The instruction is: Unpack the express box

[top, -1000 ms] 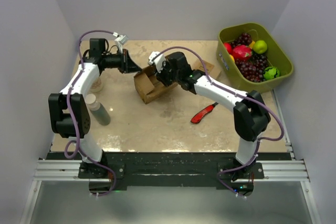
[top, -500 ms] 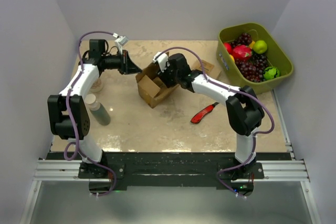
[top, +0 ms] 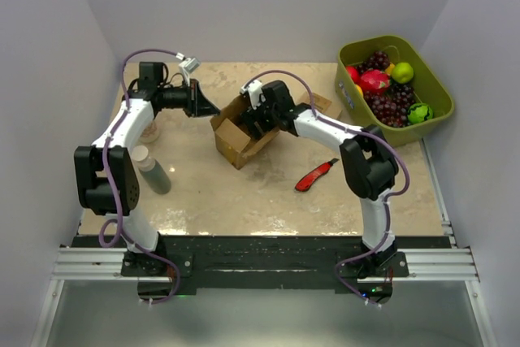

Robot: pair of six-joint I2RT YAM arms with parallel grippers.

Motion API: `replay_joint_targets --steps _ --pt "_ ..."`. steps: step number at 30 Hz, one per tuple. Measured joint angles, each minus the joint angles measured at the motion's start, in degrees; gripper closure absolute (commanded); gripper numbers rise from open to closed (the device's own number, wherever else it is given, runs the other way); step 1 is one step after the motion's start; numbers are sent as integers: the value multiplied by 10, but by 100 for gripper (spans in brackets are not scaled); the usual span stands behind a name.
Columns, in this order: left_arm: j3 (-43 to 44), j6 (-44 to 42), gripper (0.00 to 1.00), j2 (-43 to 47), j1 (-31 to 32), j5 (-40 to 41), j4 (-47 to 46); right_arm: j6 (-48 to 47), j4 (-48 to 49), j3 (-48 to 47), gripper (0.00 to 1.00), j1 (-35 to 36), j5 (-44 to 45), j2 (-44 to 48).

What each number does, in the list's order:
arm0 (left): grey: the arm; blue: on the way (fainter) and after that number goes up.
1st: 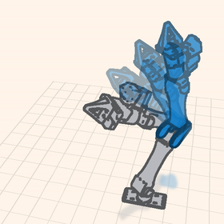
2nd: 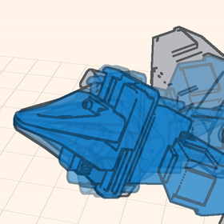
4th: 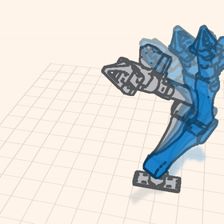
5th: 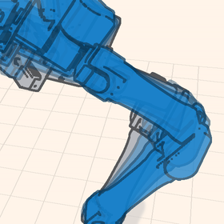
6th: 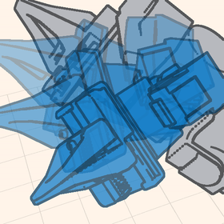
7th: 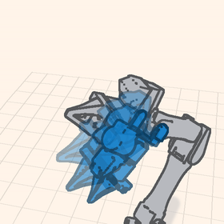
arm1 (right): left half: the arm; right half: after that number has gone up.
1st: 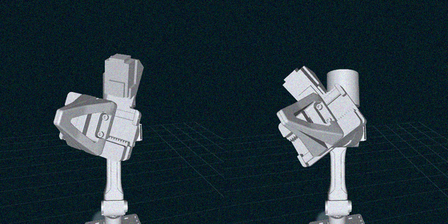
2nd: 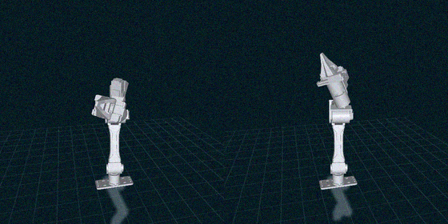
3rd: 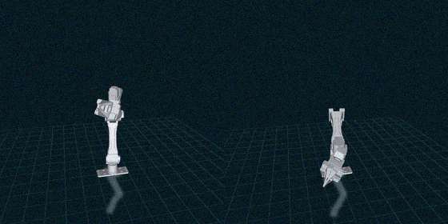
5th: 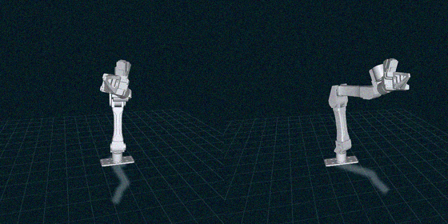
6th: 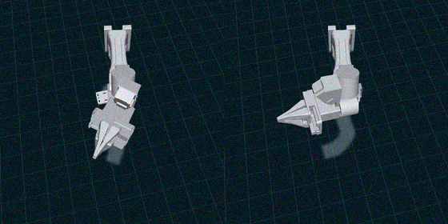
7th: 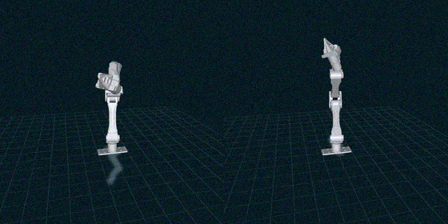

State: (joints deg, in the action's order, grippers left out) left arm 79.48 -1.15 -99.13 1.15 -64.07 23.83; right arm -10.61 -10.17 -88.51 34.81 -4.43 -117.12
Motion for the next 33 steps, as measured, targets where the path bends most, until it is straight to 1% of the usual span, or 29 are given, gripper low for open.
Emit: replay_joint_targets --steps 1,4,5,6,7,8,9,11,12,13,15,20,24,27,33 --pt "0 -1 100 -2 0 -1 2 0 0 -4 20 -1 -6 -7" --pt "6 -6 100 -11 0 -1 10 4 0 -26 23 -4 -32 -31" --pt "10 -8 100 -16 0 -1 14 5 0 -30 29 -6 -42 -35" --pt "14 -10 100 -20 0 -2 17 7 0 -34 33 -9 -54 -39" --pt "19 -12 100 -24 0 -3 20 8 -1 -37 40 -12 -73 -44" --pt "24 -14 100 -27 0 -3 25 8 -1 -39 51 -14 -84 -46" --pt "27 -15 100 -29 0 -3 27 7 -3 -41 60 -17 -100 -49" --pt "31 -16 100 -32 0 -3 33 0 -6 -50 71 -23 -120 -56" --pt "31 -17 100 -33 0 -3 36 -4 -7 -53 81 -25 -127 -59" --pt "32 -17 100 -33 0 -3 38 -8 -7 -54 86 -27 -132 -61" --pt "32 -17 100 -33 0 -2 42 -16 -8 -54 100 -34 -142 -63" --pt "32 -21 100 -34 0 2 46 -30 -22 -53 100 -40 -151 -59" --pt "32 -21 100 -34 0 15 45 -41 -52 -50 100 -40 -168 -32" --pt "34 -21 100 -35 0 23 40 -43 -65 -50 100 -35 -204 14" --pt "35 -20 100 -36 0 31 36 -43 -61 -61 100 -18 -253 129"
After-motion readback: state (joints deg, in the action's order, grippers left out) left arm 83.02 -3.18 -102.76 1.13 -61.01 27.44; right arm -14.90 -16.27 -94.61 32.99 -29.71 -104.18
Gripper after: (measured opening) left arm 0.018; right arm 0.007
